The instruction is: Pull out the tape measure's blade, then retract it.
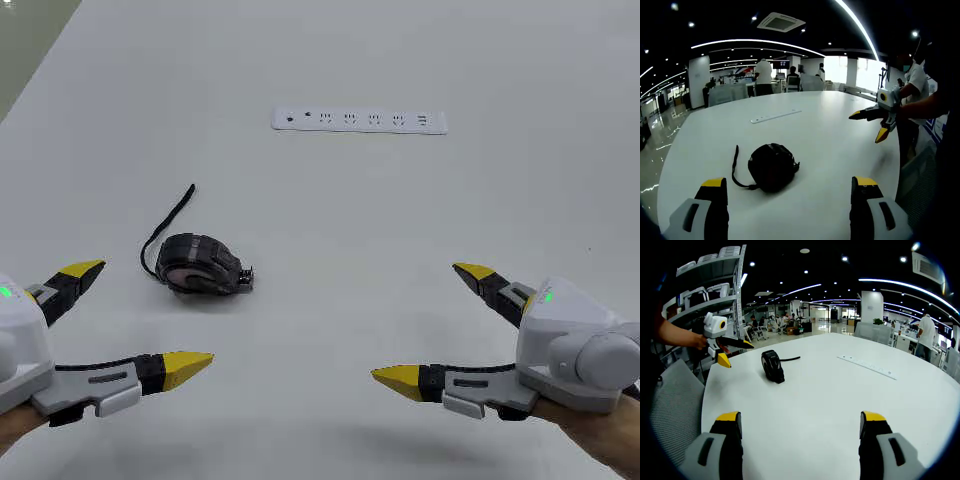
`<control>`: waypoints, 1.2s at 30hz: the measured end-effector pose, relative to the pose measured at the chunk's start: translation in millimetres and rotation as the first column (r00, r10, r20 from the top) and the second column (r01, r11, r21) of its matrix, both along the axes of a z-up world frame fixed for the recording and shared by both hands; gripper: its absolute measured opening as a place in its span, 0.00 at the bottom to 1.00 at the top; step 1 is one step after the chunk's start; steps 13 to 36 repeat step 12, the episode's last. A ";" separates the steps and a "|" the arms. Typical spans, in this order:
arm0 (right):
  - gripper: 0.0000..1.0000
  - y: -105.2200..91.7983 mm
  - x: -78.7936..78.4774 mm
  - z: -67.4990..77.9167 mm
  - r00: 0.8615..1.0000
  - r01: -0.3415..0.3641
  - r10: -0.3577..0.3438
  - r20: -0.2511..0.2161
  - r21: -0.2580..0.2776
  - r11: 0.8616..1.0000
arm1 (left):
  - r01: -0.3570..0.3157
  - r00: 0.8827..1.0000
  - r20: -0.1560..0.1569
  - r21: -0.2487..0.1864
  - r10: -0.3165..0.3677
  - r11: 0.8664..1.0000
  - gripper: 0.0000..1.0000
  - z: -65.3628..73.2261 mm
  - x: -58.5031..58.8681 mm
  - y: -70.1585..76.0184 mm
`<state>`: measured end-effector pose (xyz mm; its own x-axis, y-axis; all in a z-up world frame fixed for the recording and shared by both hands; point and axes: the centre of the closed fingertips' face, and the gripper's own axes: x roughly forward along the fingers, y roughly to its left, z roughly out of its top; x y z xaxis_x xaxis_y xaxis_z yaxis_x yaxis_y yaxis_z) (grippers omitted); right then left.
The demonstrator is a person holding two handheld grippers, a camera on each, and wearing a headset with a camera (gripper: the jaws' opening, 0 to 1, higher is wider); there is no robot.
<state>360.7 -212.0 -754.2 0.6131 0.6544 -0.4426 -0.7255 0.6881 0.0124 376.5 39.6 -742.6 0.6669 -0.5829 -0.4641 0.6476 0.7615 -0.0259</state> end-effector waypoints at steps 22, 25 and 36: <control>1.00 -2.1 0.5 2.4 1.000 0.005 -0.005 -0.001 0.011 1.000 | 0.005 1.000 0.006 -0.011 -0.005 1.000 1.00 4.5 1.5 2.7; 1.00 -2.1 0.5 2.4 1.000 0.005 -0.005 -0.001 0.011 1.000 | 0.005 1.000 0.006 -0.011 -0.005 1.000 1.00 4.5 1.5 2.7; 1.00 -2.1 0.5 2.4 1.000 0.005 -0.005 -0.001 0.011 1.000 | 0.005 1.000 0.006 -0.011 -0.005 1.000 1.00 4.5 1.5 2.7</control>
